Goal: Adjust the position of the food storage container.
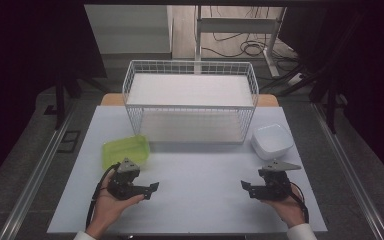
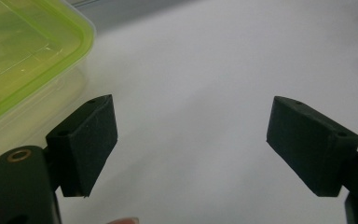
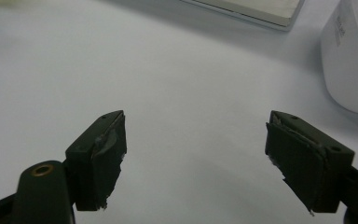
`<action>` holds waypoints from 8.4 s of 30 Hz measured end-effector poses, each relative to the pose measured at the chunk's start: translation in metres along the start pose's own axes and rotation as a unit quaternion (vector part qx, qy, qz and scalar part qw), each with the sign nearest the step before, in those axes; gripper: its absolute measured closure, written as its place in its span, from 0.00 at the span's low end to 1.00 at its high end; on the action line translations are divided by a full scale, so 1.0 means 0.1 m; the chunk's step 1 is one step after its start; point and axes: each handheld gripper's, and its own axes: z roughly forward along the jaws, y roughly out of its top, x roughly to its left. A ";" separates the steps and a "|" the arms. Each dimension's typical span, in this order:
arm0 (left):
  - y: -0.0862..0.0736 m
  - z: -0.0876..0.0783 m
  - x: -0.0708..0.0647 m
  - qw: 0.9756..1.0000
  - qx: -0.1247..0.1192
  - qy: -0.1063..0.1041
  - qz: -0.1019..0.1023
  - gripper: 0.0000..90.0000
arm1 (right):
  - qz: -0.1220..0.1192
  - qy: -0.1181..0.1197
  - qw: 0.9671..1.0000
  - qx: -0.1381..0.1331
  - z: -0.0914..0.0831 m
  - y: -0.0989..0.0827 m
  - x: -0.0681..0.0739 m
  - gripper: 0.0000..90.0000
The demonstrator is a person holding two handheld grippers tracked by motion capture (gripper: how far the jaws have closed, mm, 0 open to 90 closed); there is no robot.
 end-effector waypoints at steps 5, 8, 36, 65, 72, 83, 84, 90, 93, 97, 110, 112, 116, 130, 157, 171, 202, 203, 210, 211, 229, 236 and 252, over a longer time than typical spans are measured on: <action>0.00 -0.02 0.02 1.000 -0.002 -0.007 -0.006 0.18 | 0.000 0.003 1.000 0.006 0.02 0.00 -0.02 0.23; 0.00 -0.02 0.02 1.000 0.000 -0.007 -0.005 0.18 | -0.005 0.005 1.000 0.012 0.05 -0.01 -0.02 0.23; -0.01 -0.14 0.01 1.000 0.004 -0.013 -0.003 0.27 | 0.003 -0.002 1.000 0.012 0.06 0.03 -0.05 0.23; 0.41 -0.43 0.46 1.000 0.013 -0.014 -0.022 0.35 | 0.007 -0.005 1.000 0.019 0.03 0.00 -0.04 0.24; 0.50 -0.42 0.60 0.999 0.025 -0.002 -0.027 0.33 | 0.003 -0.004 1.000 0.017 0.01 0.00 -0.01 0.24; 0.69 -0.51 0.78 0.999 0.025 -0.003 -0.031 0.34 | 0.002 -0.005 1.000 0.020 0.03 0.00 -0.02 0.24; 0.72 -0.50 0.84 0.999 0.025 0.003 -0.035 0.34 | 0.003 -0.006 1.000 0.020 0.03 0.00 -0.02 0.24; 0.81 -0.43 1.04 0.998 0.040 0.024 -0.035 0.37 | -0.001 -0.004 1.000 0.018 0.03 0.00 -0.03 0.24; 0.86 -0.40 1.14 0.998 0.042 0.029 -0.039 0.38 | -0.002 -0.005 1.000 0.020 0.04 0.00 -0.03 0.23; 0.92 -0.36 1.29 0.997 0.044 0.029 -0.055 0.39 | -0.003 -0.006 1.000 0.020 0.03 0.00 -0.03 0.23; 1.03 -0.11 1.60 0.993 0.075 0.040 -0.078 0.49 | -0.003 -0.008 1.000 0.022 0.04 -0.01 -0.03 0.23; 1.04 -0.06 1.64 0.992 0.082 0.044 -0.080 0.51 | -0.002 -0.008 1.000 0.023 0.05 -0.01 -0.04 0.23; 1.05 0.04 1.71 0.991 0.093 0.051 -0.080 0.57 | -0.003 -0.009 1.000 0.025 0.05 -0.01 -0.04 0.23; 1.02 0.25 1.90 0.986 0.105 0.061 -0.111 0.93 | -0.004 -0.016 0.999 0.033 0.07 -0.03 -0.06 0.23; 1.02 0.40 1.69 0.986 0.143 0.022 -0.087 1.00 | -0.006 -0.023 0.999 0.042 0.09 -0.05 -0.06 0.23; 0.84 0.35 1.42 0.986 0.151 -0.005 -0.076 1.00 | -0.008 -0.023 0.999 0.045 0.10 -0.04 -0.05 0.23; -0.14 -0.30 1.78 0.978 0.149 0.042 -0.138 1.00 | -0.015 -0.027 0.998 0.051 0.12 -0.01 0.01 0.22; -0.13 -0.29 1.76 0.979 0.146 0.040 -0.139 1.00 | -0.015 -0.027 0.998 0.052 0.12 -0.01 0.01 0.22; -0.03 -0.20 1.60 0.981 0.153 0.021 -0.120 1.00 | -0.010 -0.033 0.998 0.053 0.11 -0.03 -0.02 0.22; -0.02 -0.18 1.58 0.981 0.154 0.018 -0.119 1.00 | -0.009 -0.034 0.998 0.053 0.10 -0.03 -0.02 0.22; 0.19 0.15 1.13 0.983 0.159 -0.028 -0.090 1.00 | -0.008 -0.034 0.998 0.051 0.09 -0.03 -0.02 0.22; 0.27 0.26 0.97 0.983 0.155 -0.043 -0.085 1.00 | -0.007 -0.034 0.998 0.052 0.10 -0.03 -0.02 0.22; 0.49 0.58 0.62 0.984 0.142 -0.074 -0.077 1.00 | -0.006 -0.034 0.998 0.057 0.10 -0.05 -0.04 0.22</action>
